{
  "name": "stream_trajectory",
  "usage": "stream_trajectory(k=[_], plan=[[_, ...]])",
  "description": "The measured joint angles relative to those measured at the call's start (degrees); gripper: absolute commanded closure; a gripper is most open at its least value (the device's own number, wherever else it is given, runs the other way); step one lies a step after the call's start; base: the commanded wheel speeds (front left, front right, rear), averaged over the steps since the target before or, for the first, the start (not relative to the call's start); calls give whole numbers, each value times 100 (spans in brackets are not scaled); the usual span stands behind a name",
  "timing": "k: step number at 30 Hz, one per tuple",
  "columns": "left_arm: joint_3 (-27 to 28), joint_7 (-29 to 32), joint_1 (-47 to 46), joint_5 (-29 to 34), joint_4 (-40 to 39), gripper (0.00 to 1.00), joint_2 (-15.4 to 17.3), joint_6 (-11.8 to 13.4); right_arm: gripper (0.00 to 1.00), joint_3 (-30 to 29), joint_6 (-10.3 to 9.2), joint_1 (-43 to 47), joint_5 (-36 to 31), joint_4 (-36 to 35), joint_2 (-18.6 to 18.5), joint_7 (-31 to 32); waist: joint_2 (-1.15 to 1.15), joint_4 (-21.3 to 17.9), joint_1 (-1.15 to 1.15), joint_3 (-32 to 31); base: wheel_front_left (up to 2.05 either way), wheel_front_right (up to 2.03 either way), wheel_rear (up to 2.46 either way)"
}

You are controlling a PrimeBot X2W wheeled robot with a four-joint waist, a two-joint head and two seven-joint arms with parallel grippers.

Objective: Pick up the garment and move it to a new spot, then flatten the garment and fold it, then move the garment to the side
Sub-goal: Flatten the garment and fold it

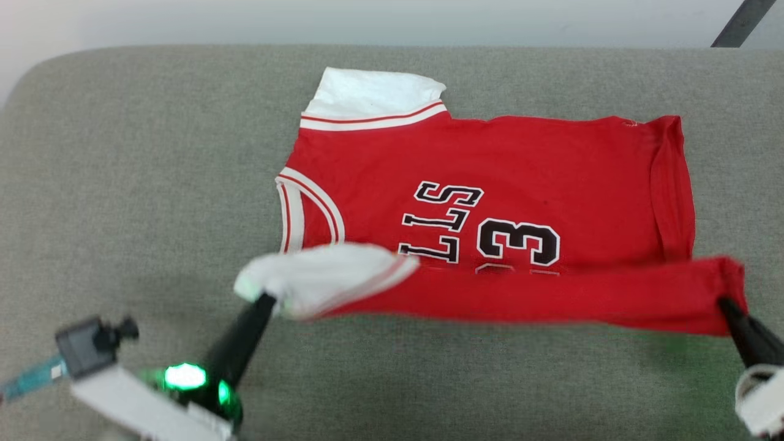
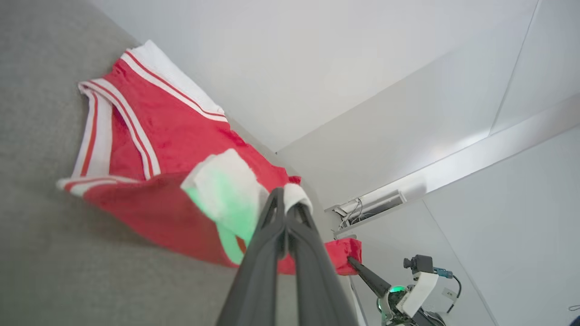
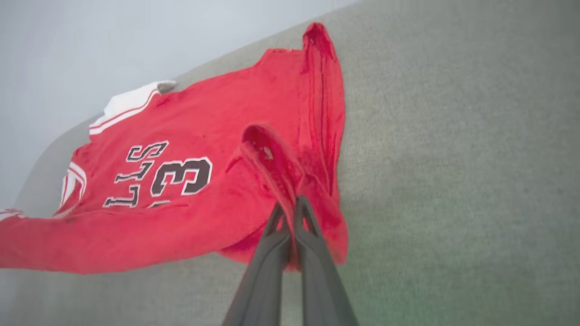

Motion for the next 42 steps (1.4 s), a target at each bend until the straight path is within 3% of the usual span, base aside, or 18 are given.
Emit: stream_trajectory(k=[10,18,29,30,31,32,33,34,42], plan=[[-27,248,-1794,-103,2000,100,-709,0,100,89,1,-1173,-112,1510,-203,-460,0,-14,0,233,0,0,0],[-237,-65,-2189,488,3212,100,-964,1,100,355,1,-1299,-125,2069,-172,-1000,0,-122,0,550,0,0,0],[-403,-160,-2665,1314,4169,100,-1200,-3,100,690,4,-1688,-231,2659,-155,-1720,0,-240,0,789,0,0,0],[-495,-160,-2693,1423,4232,82,-1203,-7,100,724,3,-1690,-267,2697,-172,-1794,0,-239,0,760,0,0,0],[-603,-160,-2713,1546,4283,58,-1191,-7,87,757,4,-1691,-290,2738,-189,-1868,0,-239,0,729,0,0,0],[-706,-159,-2730,1730,4328,25,-1157,-7,59,779,3,-1690,-328,2776,-210,-1933,0,-238,0,694,0,0,0],[-817,-159,-2746,1883,4337,0,-1121,-5,18,789,3,-1685,-363,2808,-232,-2002,0,-236,0,655,0,0,0],[-856,-158,-2753,1909,4332,0,-1102,-3,0,793,3,-1675,-369,2830,-248,-2058,0,-231,0,613,0,0,0],[-1347,147,-3208,2263,4298,0,-434,-2,0,780,1,-1439,-348,2750,-294,-2301,0,-162,0,166,0,0,0]])
